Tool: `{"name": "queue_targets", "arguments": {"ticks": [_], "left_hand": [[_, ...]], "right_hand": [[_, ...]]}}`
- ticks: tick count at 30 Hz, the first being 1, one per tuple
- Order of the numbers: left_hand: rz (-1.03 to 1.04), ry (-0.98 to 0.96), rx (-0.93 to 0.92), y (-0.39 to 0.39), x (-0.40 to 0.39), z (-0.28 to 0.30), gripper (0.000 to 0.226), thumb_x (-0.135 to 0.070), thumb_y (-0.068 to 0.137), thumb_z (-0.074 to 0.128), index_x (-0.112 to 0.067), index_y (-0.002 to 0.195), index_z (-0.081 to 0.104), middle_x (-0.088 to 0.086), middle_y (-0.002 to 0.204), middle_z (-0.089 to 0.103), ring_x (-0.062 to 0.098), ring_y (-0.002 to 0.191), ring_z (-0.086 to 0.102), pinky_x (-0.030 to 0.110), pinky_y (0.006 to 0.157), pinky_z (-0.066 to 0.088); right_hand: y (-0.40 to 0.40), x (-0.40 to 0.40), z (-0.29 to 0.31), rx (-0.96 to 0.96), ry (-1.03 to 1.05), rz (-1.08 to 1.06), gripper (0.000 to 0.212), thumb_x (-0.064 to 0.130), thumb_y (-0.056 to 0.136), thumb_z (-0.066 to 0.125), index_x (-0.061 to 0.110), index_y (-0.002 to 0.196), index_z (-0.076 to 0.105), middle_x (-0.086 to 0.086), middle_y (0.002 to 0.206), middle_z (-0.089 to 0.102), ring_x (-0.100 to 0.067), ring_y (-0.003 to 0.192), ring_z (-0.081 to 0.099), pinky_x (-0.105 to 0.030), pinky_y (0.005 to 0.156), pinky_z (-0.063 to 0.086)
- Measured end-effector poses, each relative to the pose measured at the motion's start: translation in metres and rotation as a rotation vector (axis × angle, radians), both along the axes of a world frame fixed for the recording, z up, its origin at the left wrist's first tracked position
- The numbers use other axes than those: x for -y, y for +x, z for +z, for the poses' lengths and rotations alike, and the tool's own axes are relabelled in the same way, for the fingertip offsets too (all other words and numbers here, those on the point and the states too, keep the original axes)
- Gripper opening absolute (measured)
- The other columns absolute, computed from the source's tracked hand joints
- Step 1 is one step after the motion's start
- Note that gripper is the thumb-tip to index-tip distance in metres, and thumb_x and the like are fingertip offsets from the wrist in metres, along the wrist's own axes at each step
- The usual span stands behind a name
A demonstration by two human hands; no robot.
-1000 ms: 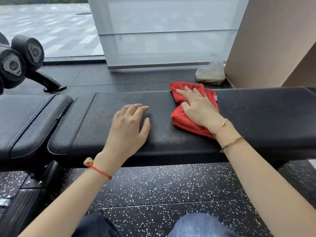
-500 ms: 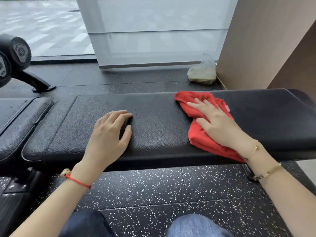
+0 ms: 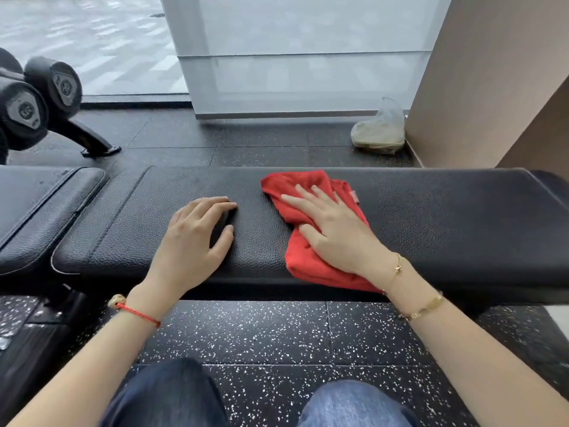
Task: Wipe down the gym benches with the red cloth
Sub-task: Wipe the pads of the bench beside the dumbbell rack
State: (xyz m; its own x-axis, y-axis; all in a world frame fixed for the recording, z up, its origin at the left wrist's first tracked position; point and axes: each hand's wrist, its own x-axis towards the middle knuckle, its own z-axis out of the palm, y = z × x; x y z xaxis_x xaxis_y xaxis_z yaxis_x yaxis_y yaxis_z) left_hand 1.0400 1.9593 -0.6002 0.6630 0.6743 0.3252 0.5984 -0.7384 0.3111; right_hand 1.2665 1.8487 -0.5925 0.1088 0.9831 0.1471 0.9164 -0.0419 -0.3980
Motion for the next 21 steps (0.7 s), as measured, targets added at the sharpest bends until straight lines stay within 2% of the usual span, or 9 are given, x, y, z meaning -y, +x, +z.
{"name": "queue_targets", "arguments": {"ticks": [3, 7, 12, 17, 21], "left_hand": [[-0.003, -0.007, -0.004, -0.001, -0.001, -0.001, 0.048, -0.040, 0.091, 0.040, -0.020, 0.130, 0.058, -0.005, 0.137, 0.056, 0.019, 0.132, 0.047, 0.046, 0.113, 0.034], [-0.002, 0.001, -0.001, -0.001, -0.001, -0.002, 0.048, -0.041, 0.091, 0.039, -0.021, 0.130, 0.058, -0.006, 0.138, 0.055, 0.019, 0.133, 0.046, 0.044, 0.113, 0.034], [-0.006, 0.015, 0.007, 0.000, -0.002, -0.004, 0.048, -0.040, 0.091, 0.039, -0.019, 0.129, 0.058, -0.004, 0.136, 0.057, 0.021, 0.131, 0.048, 0.045, 0.113, 0.035], [0.002, 0.020, 0.021, 0.001, -0.001, -0.005, 0.046, -0.039, 0.090, 0.040, -0.019, 0.128, 0.059, -0.004, 0.135, 0.058, 0.020, 0.130, 0.049, 0.043, 0.113, 0.035], [0.010, 0.017, 0.080, 0.001, -0.001, -0.004, 0.037, -0.029, 0.090, 0.047, -0.017, 0.121, 0.063, -0.003, 0.129, 0.062, 0.020, 0.124, 0.053, 0.041, 0.110, 0.038]], "right_hand": [[0.022, 0.027, 0.003, -0.020, 0.002, -0.039, 0.057, 0.024, 0.094, 0.046, 0.042, 0.146, 0.031, 0.012, 0.159, 0.019, -0.012, 0.149, 0.010, -0.040, 0.123, 0.004], [0.067, 0.044, 0.005, -0.044, -0.008, -0.213, 0.055, 0.022, 0.095, 0.046, 0.041, 0.145, 0.033, 0.009, 0.159, 0.020, -0.015, 0.149, 0.012, -0.036, 0.122, 0.001], [0.093, 0.008, 0.006, -0.011, -0.067, -0.427, 0.054, 0.026, 0.097, 0.038, 0.036, 0.149, 0.028, 0.003, 0.162, 0.014, -0.020, 0.150, 0.008, -0.044, 0.121, 0.000], [0.049, -0.041, 0.007, -0.007, -0.071, -0.270, 0.054, 0.028, 0.096, 0.038, 0.036, 0.148, 0.029, 0.002, 0.162, 0.014, -0.022, 0.150, 0.010, -0.046, 0.120, -0.001], [0.006, -0.055, 0.003, -0.007, -0.048, -0.104, 0.055, 0.029, 0.095, 0.040, 0.037, 0.148, 0.029, 0.003, 0.162, 0.014, -0.020, 0.150, 0.008, -0.043, 0.121, -0.002]]}}
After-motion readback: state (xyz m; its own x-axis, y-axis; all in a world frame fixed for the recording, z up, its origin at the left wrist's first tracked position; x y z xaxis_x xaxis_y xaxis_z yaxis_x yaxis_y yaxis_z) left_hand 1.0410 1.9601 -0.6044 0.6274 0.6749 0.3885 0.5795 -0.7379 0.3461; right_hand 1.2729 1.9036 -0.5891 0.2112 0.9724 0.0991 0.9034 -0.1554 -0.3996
